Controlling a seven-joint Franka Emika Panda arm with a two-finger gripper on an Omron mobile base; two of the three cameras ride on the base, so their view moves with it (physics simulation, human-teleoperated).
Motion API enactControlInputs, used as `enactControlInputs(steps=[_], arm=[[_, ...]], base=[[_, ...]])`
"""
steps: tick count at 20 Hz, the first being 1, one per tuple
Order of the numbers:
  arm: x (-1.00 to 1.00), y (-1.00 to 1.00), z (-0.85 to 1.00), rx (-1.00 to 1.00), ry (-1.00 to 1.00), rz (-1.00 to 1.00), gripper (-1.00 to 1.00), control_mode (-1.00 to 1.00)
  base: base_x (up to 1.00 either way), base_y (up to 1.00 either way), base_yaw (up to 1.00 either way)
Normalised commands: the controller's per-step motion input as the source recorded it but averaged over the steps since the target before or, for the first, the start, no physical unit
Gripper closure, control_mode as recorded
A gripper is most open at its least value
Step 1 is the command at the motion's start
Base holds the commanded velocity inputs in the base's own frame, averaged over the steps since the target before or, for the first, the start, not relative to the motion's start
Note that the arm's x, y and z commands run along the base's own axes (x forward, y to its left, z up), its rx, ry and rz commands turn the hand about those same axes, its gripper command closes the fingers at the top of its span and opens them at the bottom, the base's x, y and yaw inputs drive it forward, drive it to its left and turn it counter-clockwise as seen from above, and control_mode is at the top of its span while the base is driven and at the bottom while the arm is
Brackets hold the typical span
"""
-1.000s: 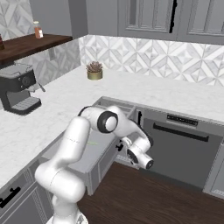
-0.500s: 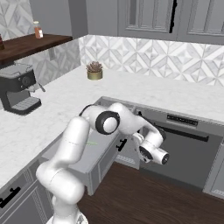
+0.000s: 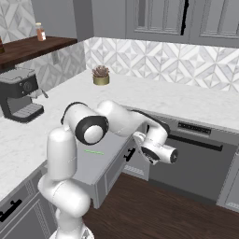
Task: Take a straw from the drawer in front and place it inside the glass cup on the dining counter.
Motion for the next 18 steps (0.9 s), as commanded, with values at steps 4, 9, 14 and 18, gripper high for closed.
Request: enactControlInputs(steps=[4, 9, 14, 18], arm=[[-0.14, 0.82, 1.0, -0.2, 0.11, 0.05, -1.0, -1.0], [0.09, 0.98, 0.73, -0.2, 0.28, 0.13, -1.0, -1.0], [0.3, 0.98, 0.04, -0.16, 0.31, 0.21, -1.0, -1.0], [0.23, 0.68, -0.12, -0.2, 0.16, 0.16, -1.0, -1.0]], base=[[0.0, 0.0, 0.0], [0.0, 0.0, 0.0], [0.0, 0.0, 0.0], [0.0, 0.0, 0.0]])
